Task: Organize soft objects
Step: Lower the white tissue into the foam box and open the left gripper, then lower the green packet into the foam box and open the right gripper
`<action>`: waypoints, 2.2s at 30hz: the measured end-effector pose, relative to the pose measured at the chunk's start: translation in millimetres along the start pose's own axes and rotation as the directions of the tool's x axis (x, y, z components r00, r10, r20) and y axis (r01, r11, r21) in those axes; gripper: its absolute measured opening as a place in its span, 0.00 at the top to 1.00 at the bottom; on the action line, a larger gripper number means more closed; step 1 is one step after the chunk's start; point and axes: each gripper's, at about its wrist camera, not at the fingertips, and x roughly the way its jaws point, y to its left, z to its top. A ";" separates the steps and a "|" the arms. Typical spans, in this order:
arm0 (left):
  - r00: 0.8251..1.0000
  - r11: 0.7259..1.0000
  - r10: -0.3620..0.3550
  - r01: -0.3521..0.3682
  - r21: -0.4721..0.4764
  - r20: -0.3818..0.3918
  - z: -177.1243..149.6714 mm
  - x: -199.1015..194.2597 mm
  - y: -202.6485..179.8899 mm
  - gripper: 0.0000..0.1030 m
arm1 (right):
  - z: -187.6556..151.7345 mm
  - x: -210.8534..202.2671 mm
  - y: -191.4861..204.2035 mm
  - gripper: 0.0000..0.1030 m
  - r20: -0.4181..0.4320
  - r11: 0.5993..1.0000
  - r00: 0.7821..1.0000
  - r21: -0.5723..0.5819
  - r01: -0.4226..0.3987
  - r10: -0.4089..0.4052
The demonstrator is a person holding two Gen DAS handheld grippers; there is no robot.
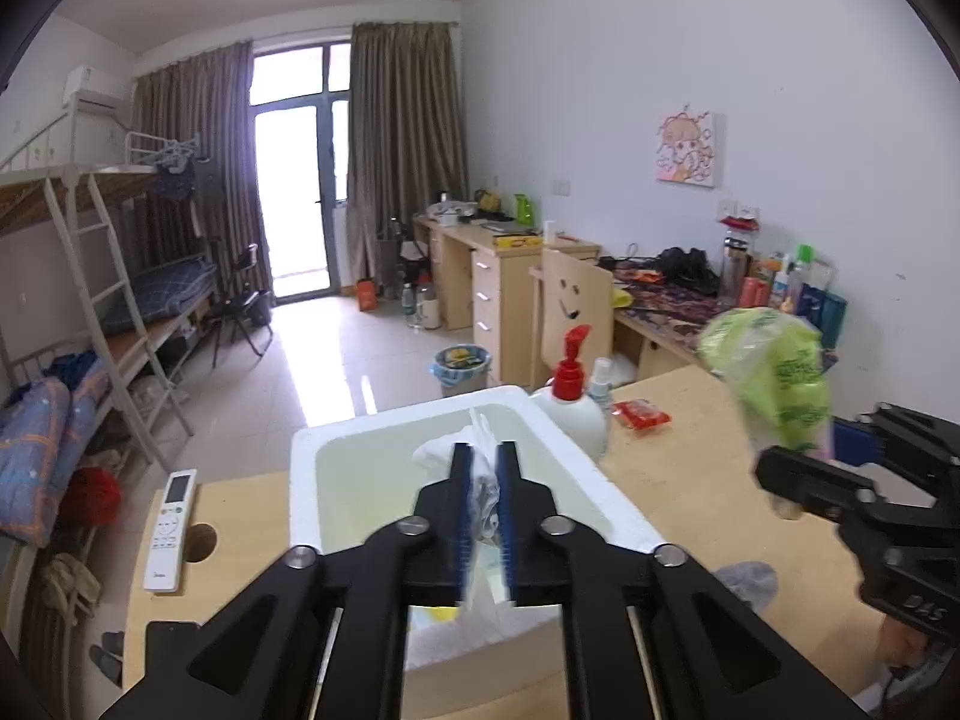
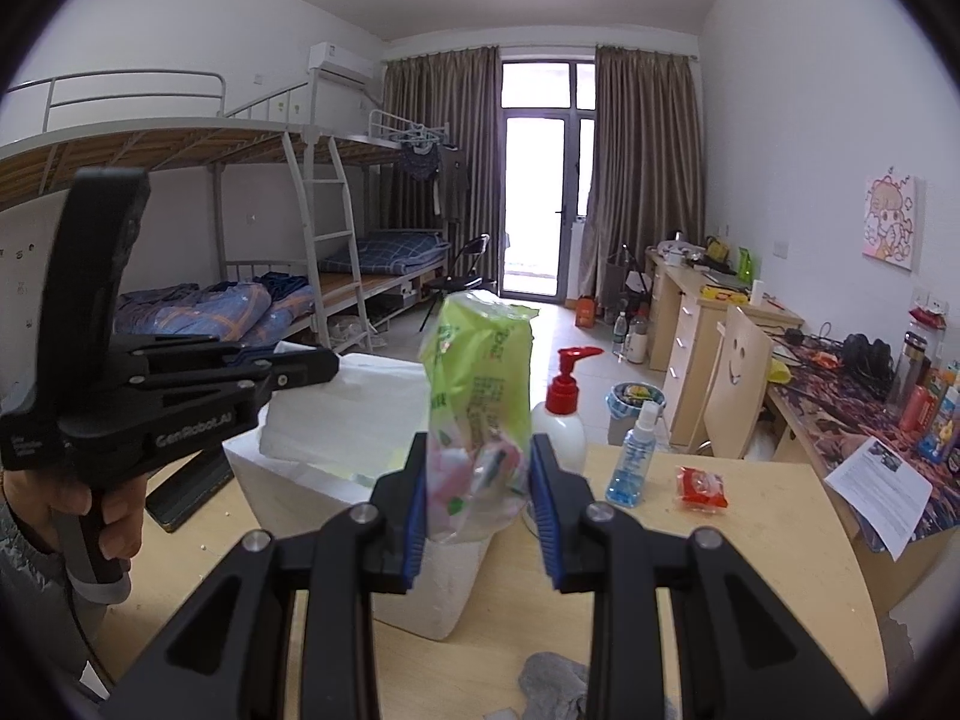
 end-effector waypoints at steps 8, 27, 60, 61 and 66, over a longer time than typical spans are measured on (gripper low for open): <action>0.998 0.999 0.036 -0.034 -0.035 0.045 0.8 -6.4 6.6 0.01 | -1.4 -0.2 -2.2 0.66 -0.006 1.000 1.000 0.010 0.019 -0.019; 0.992 0.993 0.100 -0.095 -0.068 0.080 -8.7 -47.9 27.1 0.01 | 5.2 12.9 16.7 0.66 -0.019 1.000 1.000 -0.011 -0.021 0.021; 0.968 0.958 0.235 -0.215 -0.189 0.092 -42.8 -88.1 76.4 0.01 | 21.0 59.8 62.0 0.66 -0.065 0.994 0.995 -0.063 -0.084 0.080; 0.967 0.958 0.237 -0.216 -0.190 0.091 -44.1 -88.1 77.6 0.01 | 21.3 61.5 61.9 0.66 -0.063 0.995 0.995 -0.063 -0.079 0.075; 0.969 0.958 0.231 -0.211 -0.197 0.090 -47.8 -88.7 81.2 0.01 | 22.9 76.8 65.7 0.66 -0.085 0.997 0.995 -0.059 -0.058 0.053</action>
